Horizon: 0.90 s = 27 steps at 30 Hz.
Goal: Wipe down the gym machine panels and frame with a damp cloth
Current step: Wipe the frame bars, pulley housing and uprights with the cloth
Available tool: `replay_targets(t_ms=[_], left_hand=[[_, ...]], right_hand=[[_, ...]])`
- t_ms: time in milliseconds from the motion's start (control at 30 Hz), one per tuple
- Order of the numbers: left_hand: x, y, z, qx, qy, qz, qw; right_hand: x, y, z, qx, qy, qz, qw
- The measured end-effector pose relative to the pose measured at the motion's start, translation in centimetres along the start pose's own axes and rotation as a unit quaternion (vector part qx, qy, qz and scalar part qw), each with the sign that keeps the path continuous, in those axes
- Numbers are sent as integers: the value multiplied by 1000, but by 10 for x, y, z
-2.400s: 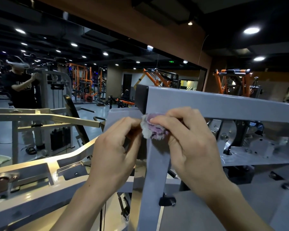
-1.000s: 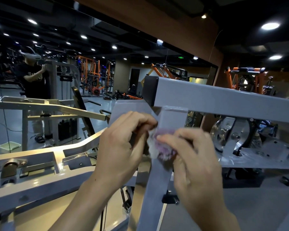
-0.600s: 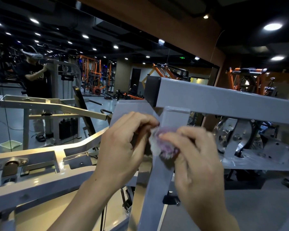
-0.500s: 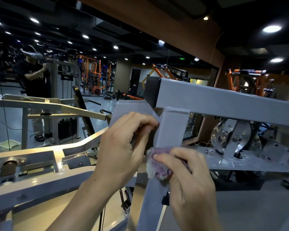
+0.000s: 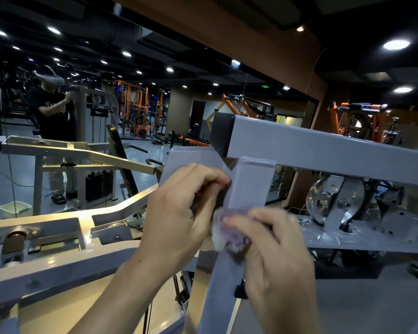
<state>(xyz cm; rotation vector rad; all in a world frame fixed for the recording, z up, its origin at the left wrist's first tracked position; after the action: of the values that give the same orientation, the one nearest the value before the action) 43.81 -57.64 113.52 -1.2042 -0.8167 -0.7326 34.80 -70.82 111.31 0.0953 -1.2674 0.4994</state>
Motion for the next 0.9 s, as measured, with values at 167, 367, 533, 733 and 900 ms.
replay_targets(t_ms=[167, 367, 533, 733, 900], left_hand=[[0, 1, 0, 15, 4, -2, 1000], [-1, 0, 0, 6, -1, 0, 1000], [0, 1, 0, 10, 1, -5, 1000], [0, 1, 1, 10, 2, -13, 1000], [1, 3, 0, 39, 5, -19, 999]], right_hand=[[25, -7, 8, 2, -7, -18, 1000], [-19, 8, 0, -22, -19, -48, 998], [-24, 15, 2, -54, 15, -74, 996], [5, 12, 7, -30, -50, -49, 997], [44, -7, 20, -20, -42, -46, 998]])
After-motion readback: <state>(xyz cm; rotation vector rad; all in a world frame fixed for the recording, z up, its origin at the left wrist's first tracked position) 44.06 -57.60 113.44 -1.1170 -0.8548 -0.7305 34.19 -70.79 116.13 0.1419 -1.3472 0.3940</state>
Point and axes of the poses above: each hand's wrist, its own x-axis towards the middle knuckle, its own z-axis out of the back of the hand, y = z × x, the point moved 4 cm from there along x, towards the middle knuckle, and after that the axes turned 14 degrees about z, right-handed, at the moved point
